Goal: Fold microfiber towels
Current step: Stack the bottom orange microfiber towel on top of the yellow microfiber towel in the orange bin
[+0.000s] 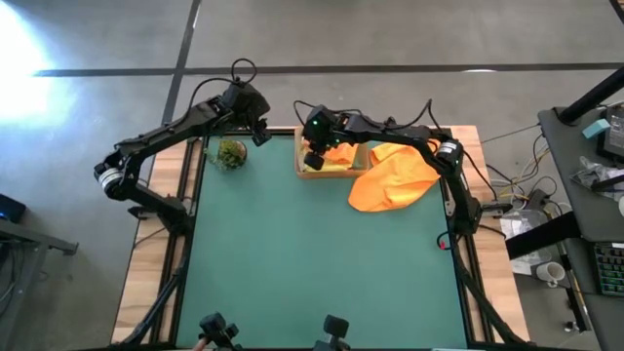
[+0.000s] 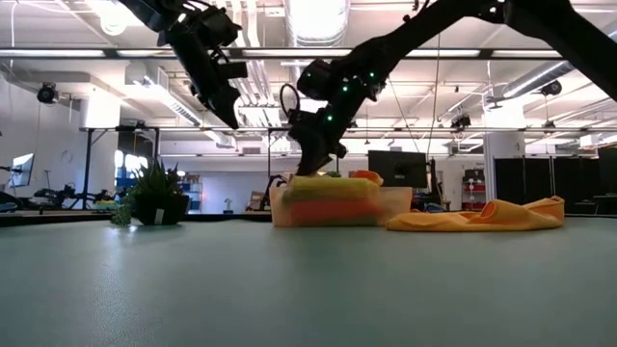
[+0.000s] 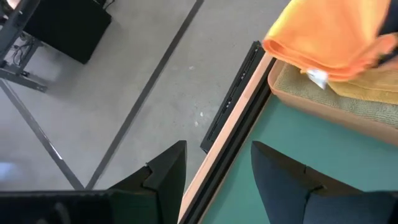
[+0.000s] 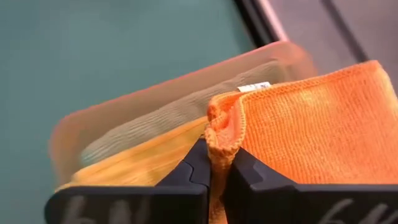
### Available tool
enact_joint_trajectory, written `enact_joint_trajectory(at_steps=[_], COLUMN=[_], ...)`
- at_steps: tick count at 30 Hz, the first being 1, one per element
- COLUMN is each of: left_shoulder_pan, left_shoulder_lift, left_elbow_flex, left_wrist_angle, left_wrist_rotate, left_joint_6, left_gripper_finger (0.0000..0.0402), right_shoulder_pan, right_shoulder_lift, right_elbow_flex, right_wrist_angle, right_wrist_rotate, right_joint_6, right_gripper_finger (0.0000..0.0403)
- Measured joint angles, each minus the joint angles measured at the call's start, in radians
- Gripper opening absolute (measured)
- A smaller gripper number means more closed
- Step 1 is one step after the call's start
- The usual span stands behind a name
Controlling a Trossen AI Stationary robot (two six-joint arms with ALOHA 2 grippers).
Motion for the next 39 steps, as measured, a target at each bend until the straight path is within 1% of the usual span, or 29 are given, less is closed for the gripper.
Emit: enact_joint_trajectory(at_steps=[3, 9, 14, 18, 23, 28, 32, 35, 39], left_shoulder_pan=[0.0, 0.0, 0.0, 0.0, 0.0, 0.0, 0.0, 0.0, 0.0], left_shoulder_lift=[0.0, 0.0, 0.0, 0.0, 0.0, 0.0, 0.0, 0.0, 0.0], left_elbow_flex=[0.0, 0.0, 0.0, 0.0, 0.0, 0.0, 0.0, 0.0, 0.0], left_wrist_angle=[0.001, 0.001, 0.001, 0.001, 0.001, 0.001, 0.001, 0.001, 0.002], left_wrist_rotate=[0.0, -0.002, -0.002, -0.002, -0.002, -0.002, -0.002, -0.002, 0.013], left_joint_6=[0.0, 0.001, 0.001, 0.001, 0.001, 0.001, 0.001, 0.001, -0.003], left_gripper_finger=[0.0164, 0.0164, 0.0164, 0.0164, 0.0164, 0.0164, 0.0164, 0.0164, 0.0164], right_shoulder_pan=[0.007, 0.038, 0.055, 0.052, 0.052, 0.05, 0.043, 0.024, -0.033], right_shoulder_lift=[-0.013, -0.042, -0.053, -0.029, -0.01, -0.011, -0.056, -0.113, -0.161], right_elbow_flex=[0.0, 0.0, 0.0, 0.0, 0.0, 0.0, 0.0, 0.001, 0.001], right_wrist_angle=[-0.035, -0.056, -0.06, -0.06, -0.078, -0.073, -0.085, -0.11, -0.149], right_wrist_rotate=[-0.06, -0.137, -0.136, -0.128, -0.127, -0.127, -0.127, -0.128, -0.124], right_joint_6=[0.0, -0.004, -0.011, 0.01, 0.041, 0.056, 0.059, 0.066, 0.066], right_gripper_finger=[0.0009, 0.0009, 0.0009, 0.0017, 0.0058, 0.0124, 0.017, 0.0191, 0.0197])
